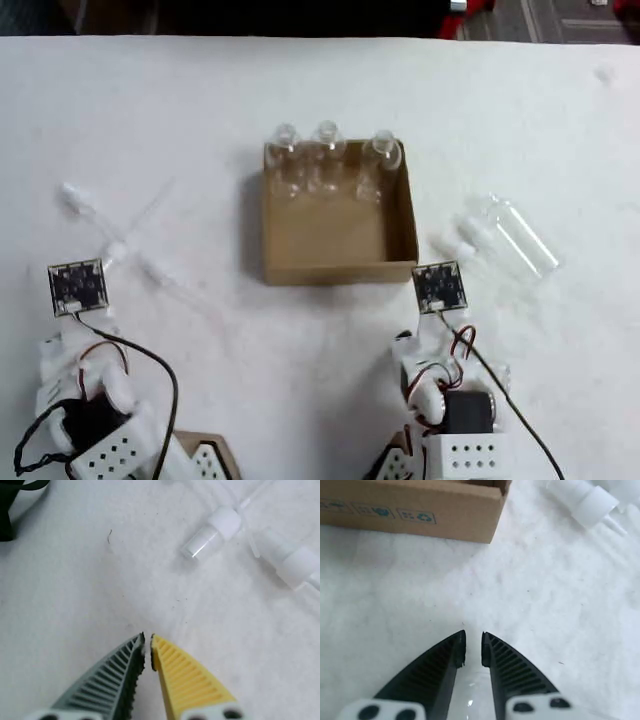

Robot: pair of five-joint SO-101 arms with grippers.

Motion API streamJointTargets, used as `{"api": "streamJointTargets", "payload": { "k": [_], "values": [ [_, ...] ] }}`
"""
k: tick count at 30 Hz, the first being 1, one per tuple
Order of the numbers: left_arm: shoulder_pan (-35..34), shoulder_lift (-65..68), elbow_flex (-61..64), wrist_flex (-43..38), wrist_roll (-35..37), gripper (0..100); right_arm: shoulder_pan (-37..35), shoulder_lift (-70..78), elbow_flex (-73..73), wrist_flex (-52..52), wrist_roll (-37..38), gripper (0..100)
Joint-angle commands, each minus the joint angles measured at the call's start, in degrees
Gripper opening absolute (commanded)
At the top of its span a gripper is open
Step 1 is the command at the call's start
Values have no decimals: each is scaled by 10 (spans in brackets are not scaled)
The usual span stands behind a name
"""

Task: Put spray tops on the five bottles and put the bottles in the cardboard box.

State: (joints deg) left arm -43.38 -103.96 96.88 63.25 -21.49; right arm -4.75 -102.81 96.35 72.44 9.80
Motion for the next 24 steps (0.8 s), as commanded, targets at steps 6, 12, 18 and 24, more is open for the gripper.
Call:
{"api": "streamJointTargets", "payload": {
  "k": [6, 12, 18, 24],
  "values": [
    [6, -6, -3, 4, -2, 31, 6, -3, 5, 4, 6, 43],
    [6, -6, -3, 3, -2, 31, 6, -3, 5, 4, 6, 43],
    [7, -6, -2, 1, -2, 31, 1, -3, 5, 4, 6, 43],
    [7, -6, -2, 1, -2, 31, -15, -3, 5, 4, 5, 43]
  ]
}}
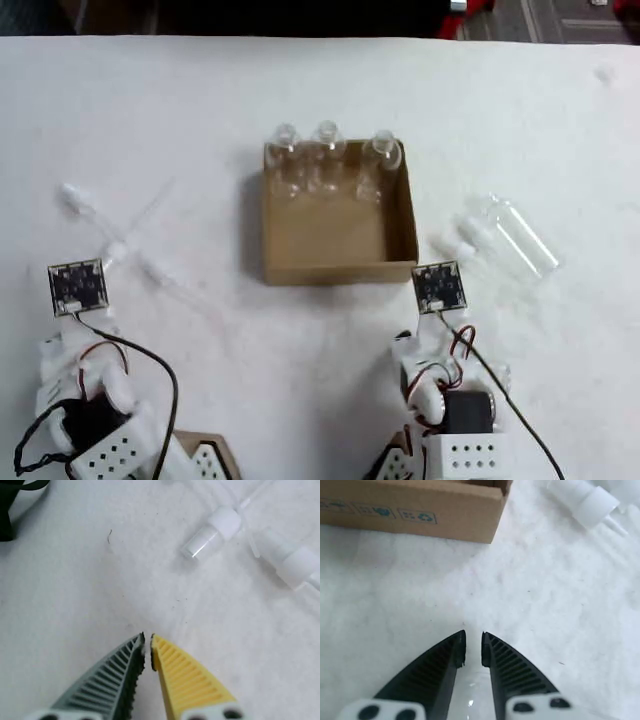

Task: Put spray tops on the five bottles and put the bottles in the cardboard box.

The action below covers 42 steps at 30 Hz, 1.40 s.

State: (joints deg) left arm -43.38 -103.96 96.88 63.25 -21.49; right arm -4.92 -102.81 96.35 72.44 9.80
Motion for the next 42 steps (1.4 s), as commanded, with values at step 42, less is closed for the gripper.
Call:
{"api": "streamJointTargets", "payload": {
  "k": [42],
  "values": [
    [7, -6, -2, 1, -2, 31, 22, 44, -255, -22, 262, 46]
  ]
}}
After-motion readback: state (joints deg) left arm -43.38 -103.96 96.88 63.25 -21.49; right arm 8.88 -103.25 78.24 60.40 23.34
